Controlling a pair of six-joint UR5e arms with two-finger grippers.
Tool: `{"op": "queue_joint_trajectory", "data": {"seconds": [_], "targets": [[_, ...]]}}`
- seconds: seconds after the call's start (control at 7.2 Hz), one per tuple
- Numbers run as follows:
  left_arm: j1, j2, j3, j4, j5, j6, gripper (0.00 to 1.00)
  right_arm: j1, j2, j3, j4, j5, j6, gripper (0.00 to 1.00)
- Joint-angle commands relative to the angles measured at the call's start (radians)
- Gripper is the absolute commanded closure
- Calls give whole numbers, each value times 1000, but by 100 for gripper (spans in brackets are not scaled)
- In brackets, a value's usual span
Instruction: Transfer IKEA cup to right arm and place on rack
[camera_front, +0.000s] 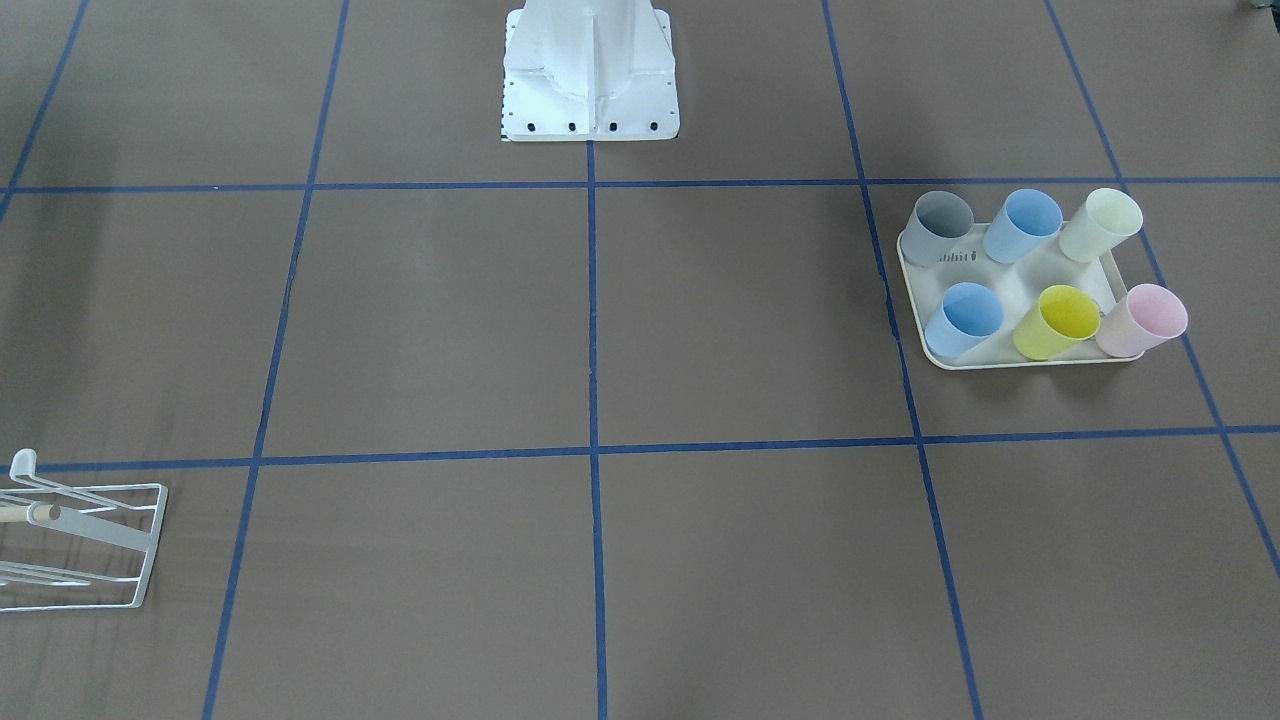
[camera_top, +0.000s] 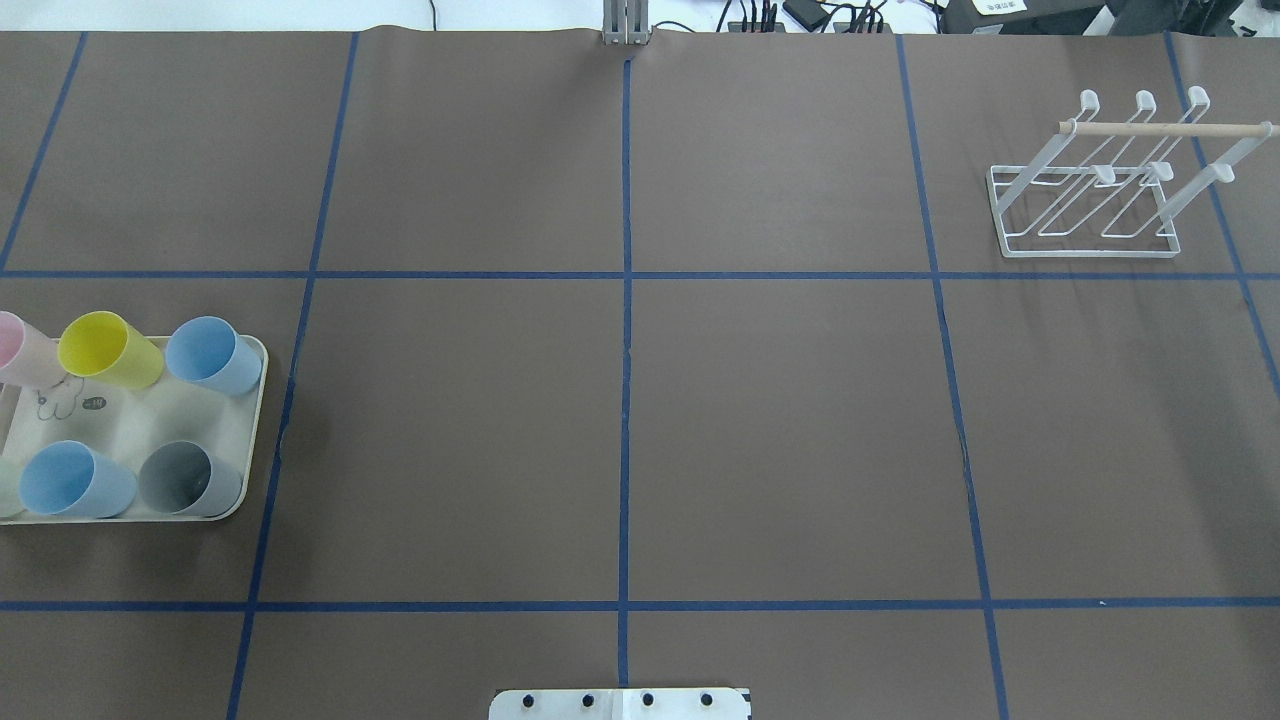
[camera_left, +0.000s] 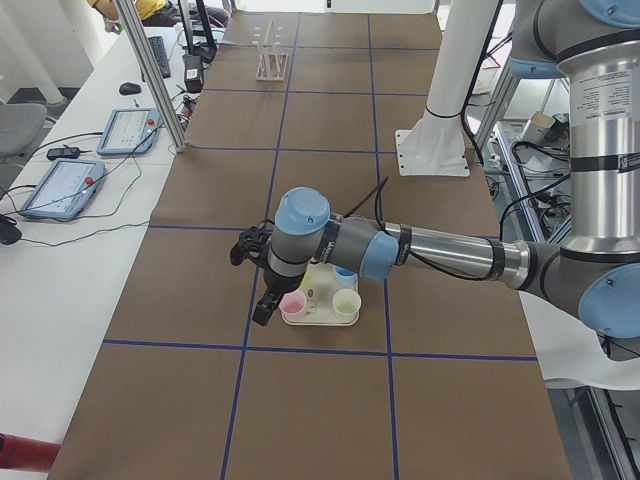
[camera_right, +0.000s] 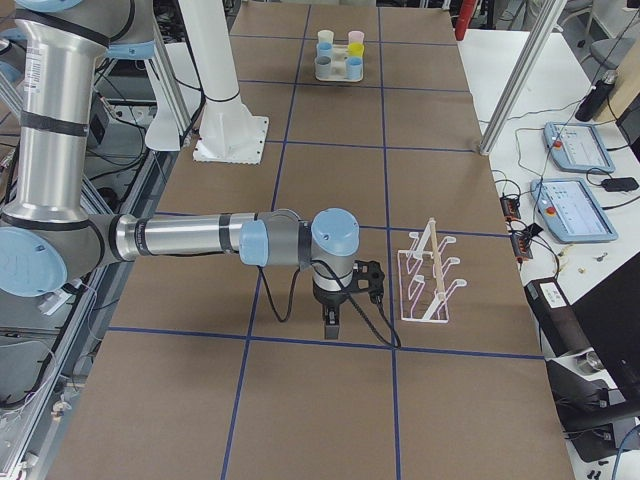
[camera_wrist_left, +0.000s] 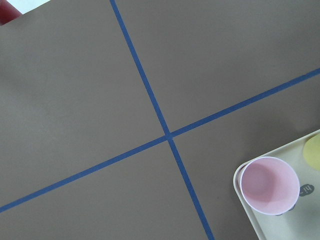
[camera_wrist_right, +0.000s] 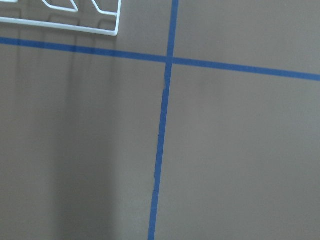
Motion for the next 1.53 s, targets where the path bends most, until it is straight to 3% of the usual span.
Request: {"op": "queue_joint_trajectory", "data": {"seconds": [0.0,0.28,0.42,0.69,0.83,0.97,1.11,1.39], "targets": [[0,-7,-48,-34,-10,-2,0,0,90,10,6,-1,11,0],[0,-68,-60,-126,-7,-13,0,-1,103,27,178,3,13,0],[2,-85,-54,-190,-5,-17,0,-8,132,19,208,26,48,0],[2,-113,54,-252,-16,-52,0,-26,134,27,248,52,182,0],[2,-114,119,-354,-34,-121,0,-53,135,33,303,55,209,0],[13,-114,150,-480,-53,-144,0,-110,141,40,390,55,327,0],[67,-111,185,-516,-54,-145,0,-200,148,34,493,51,388,0],[126,-79,234,-524,-53,-224,0,-306,154,83,569,56,539,1]]}}
